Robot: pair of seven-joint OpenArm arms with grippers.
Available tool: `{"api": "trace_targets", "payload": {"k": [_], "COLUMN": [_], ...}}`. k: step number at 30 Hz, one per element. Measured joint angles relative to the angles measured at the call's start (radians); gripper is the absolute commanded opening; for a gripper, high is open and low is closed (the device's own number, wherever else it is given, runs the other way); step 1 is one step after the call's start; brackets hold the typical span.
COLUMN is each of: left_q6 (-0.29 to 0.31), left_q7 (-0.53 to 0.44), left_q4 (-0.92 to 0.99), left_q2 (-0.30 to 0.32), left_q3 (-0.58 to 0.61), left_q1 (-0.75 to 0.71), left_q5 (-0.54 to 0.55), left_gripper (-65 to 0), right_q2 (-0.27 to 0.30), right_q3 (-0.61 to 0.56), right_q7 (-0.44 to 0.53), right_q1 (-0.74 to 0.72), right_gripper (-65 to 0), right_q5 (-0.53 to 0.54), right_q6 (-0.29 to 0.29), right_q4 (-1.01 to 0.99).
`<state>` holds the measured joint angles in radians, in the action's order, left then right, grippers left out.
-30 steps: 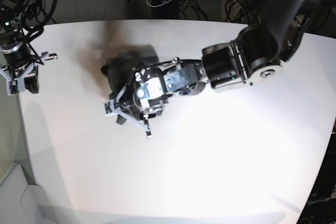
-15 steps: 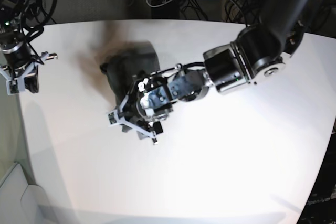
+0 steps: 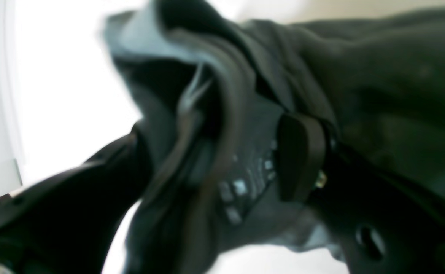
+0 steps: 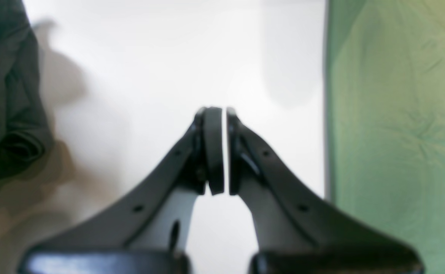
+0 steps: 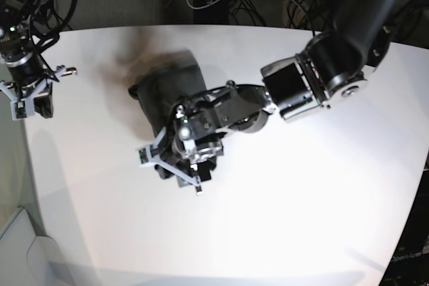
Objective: Layout the t-shirt on the table in an organized manner, then fold the t-shirt properly
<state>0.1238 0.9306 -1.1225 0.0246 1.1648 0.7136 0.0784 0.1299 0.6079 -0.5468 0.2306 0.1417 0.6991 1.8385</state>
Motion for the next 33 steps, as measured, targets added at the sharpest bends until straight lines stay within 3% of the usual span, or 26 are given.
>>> {"api": "trace_targets", "payload": {"k": [13, 17, 24, 29, 33], "left_q6": [0.0, 0.003, -0.004, -0.006, -0.007], "left_q7": [-0.003, 0.004, 0.112, 0.211, 0.212], "left_q4": [-0.005, -0.006, -0.212, -0.411, -0.555], "left_q2": [0.026, 0.059, 0.217, 0.332, 0.398], "left_q3": [-0.005, -0.038, -0.398, -0.703, -0.915], "left_q1": [0.052, 0.079, -0.024, -0.236, -0.44], "left_q5": [0.004, -0.002, 0.0, 0.005, 0.012], "left_gripper": [-21.1, -21.1, -21.2, -21.5, -21.6], "right_q2": [0.0, 0.0, -0.022, -0.061, -0.07], "right_q3": [0.0, 0.0, -0.142, -0.221, -0.238], "right_q7": [0.0, 0.0, 0.01, 0.012, 0.014], "right_q1": [0.0, -0.002, -0.008, -0.063, -0.074], "right_gripper": [-64.6, -64.6, -64.8, -64.9, -64.9], "right_q5": [0.0, 0.0, 0.0, 0.004, -0.001], "right_q6": [0.0, 0.0, 0.0, 0.001, -0.005], "right_q4": [0.0, -0.002, -0.08, -0.173, -0.217]}}
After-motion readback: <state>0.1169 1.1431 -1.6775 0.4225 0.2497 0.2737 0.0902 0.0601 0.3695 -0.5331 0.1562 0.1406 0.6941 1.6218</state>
